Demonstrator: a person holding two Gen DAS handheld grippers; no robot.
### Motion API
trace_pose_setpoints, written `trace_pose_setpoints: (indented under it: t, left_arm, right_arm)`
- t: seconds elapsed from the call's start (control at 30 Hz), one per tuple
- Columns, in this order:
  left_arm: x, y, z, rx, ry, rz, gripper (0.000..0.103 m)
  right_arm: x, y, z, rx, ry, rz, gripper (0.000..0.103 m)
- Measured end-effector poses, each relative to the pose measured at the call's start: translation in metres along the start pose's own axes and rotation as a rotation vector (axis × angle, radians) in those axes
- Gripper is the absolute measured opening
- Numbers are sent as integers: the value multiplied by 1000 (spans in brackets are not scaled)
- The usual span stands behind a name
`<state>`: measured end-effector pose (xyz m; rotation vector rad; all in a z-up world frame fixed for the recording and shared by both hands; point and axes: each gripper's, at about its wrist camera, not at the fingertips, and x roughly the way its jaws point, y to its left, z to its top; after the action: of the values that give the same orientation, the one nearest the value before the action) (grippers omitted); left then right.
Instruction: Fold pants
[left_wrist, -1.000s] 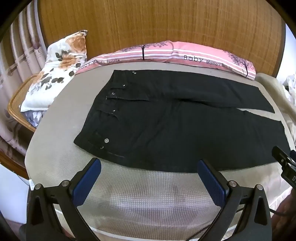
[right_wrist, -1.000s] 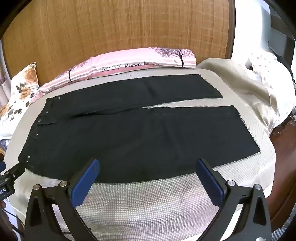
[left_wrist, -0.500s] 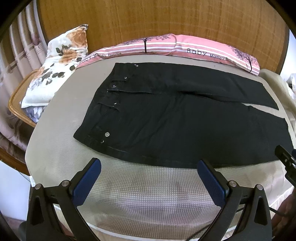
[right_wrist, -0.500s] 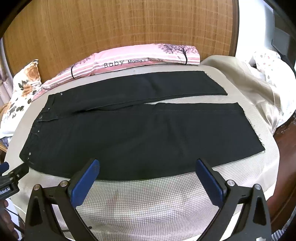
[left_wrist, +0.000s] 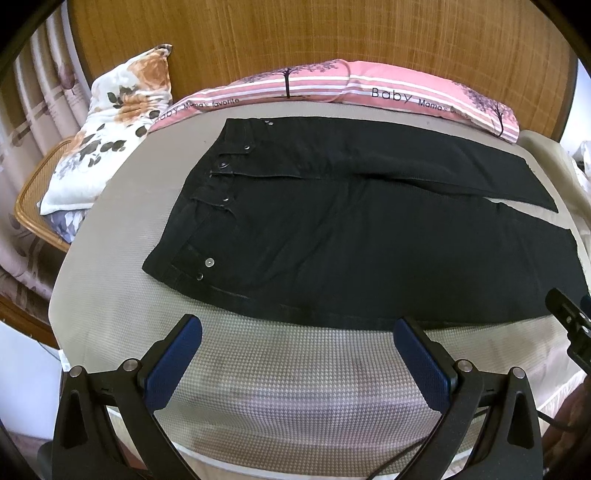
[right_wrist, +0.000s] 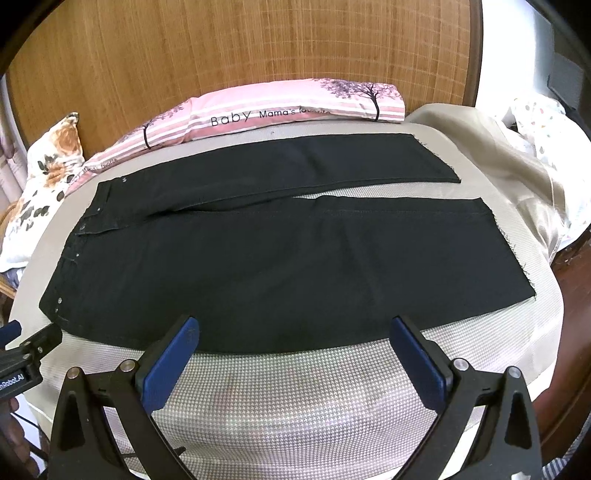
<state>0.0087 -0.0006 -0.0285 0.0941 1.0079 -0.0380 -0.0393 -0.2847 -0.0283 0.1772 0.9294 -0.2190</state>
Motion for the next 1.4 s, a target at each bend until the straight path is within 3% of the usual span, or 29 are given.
trace_pose_setpoints:
  t: [1.4]
  left_arm:
    - [-10,-5,6,25,-60,35,103]
  right_arm:
    - [3,3,3,-6,-1,6,101]
